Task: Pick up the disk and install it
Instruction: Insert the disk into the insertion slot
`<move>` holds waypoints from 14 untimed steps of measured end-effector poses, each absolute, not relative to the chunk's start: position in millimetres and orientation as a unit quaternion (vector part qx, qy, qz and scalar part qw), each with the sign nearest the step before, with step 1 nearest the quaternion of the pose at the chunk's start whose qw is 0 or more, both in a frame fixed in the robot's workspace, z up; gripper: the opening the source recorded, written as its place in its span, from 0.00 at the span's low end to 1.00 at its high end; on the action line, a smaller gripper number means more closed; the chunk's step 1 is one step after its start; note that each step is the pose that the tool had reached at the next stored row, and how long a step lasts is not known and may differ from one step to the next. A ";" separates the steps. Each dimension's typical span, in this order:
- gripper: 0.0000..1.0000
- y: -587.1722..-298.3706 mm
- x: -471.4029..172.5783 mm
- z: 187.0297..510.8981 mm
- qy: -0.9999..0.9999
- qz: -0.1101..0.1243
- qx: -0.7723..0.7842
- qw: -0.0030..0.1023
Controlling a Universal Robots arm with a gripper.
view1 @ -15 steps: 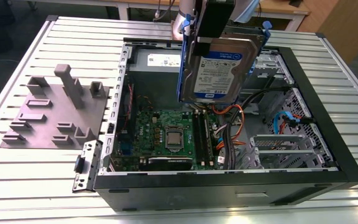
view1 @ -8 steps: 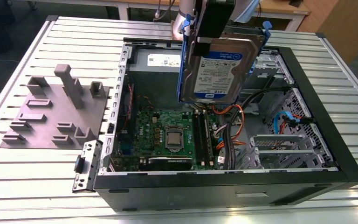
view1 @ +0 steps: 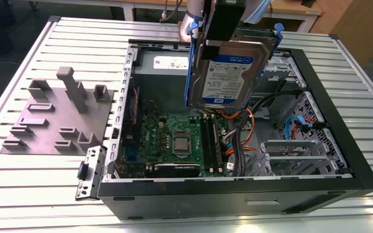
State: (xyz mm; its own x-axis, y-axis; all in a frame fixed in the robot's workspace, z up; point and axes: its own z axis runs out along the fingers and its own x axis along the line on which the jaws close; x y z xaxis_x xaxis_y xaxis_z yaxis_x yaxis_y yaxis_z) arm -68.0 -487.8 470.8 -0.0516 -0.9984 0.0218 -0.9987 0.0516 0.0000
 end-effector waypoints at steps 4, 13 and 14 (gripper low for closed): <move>0.36 -496.1 -68.0 470.5 -0.725 0.007 0.689 0.008; 0.36 -510.1 -61.1 468.7 -0.725 0.007 0.689 0.008; 0.36 -510.2 -57.4 468.3 -0.725 0.008 0.689 0.008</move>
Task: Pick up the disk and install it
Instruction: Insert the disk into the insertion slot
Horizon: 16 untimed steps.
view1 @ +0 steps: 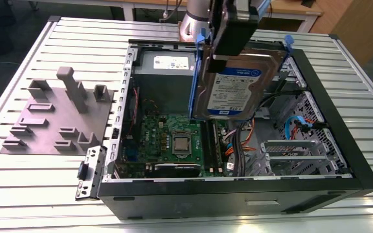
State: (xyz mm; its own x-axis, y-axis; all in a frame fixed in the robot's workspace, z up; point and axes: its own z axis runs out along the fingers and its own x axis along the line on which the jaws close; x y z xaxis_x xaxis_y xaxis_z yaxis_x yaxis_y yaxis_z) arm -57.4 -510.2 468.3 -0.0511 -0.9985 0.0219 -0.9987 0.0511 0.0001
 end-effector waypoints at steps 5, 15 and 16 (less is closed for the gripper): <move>0.36 -513.6 -49.8 466.9 -0.724 0.007 0.689 0.008; 0.36 -524.0 -49.5 464.4 -0.718 0.008 0.696 0.008; 0.36 -526.0 -49.5 464.2 -0.718 0.008 0.696 0.008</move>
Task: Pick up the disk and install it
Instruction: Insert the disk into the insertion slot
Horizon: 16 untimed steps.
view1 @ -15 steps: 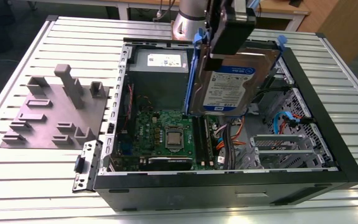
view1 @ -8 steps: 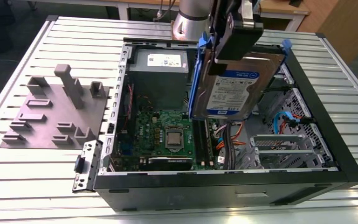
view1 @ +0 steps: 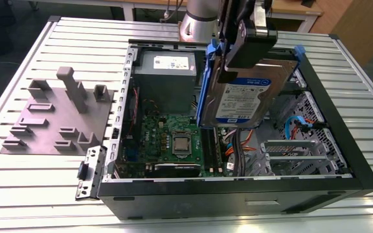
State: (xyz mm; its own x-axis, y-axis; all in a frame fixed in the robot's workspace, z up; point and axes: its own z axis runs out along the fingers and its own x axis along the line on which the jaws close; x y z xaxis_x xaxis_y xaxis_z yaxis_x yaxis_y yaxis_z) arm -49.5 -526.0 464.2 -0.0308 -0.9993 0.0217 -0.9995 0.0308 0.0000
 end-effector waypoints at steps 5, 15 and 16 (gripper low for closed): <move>0.36 -536.3 -49.3 463.2 -0.718 0.008 0.696 0.008; 0.36 -545.6 -44.7 462.0 -0.718 0.008 0.696 0.008; 0.36 -545.9 -44.7 462.0 -0.718 0.008 0.696 0.008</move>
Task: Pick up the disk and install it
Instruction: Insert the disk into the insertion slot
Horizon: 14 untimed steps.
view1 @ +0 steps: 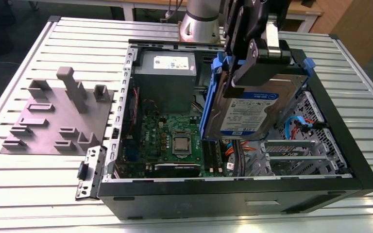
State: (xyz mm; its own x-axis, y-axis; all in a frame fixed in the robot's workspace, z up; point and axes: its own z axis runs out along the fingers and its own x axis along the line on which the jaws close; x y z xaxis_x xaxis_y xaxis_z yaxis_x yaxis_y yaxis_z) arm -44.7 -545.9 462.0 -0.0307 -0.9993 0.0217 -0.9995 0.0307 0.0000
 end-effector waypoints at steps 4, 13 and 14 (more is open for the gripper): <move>0.36 -546.0 -44.6 462.0 -0.718 0.008 0.696 0.008; 0.36 -549.1 -44.5 462.0 -0.718 0.008 0.696 0.008; 0.36 -551.0 -44.7 461.9 -0.718 0.008 0.696 0.008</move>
State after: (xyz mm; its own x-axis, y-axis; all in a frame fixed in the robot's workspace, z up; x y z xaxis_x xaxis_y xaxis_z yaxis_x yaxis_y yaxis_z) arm -44.7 -551.0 461.9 -0.0307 -0.9993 0.0217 -0.9995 0.0307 0.0000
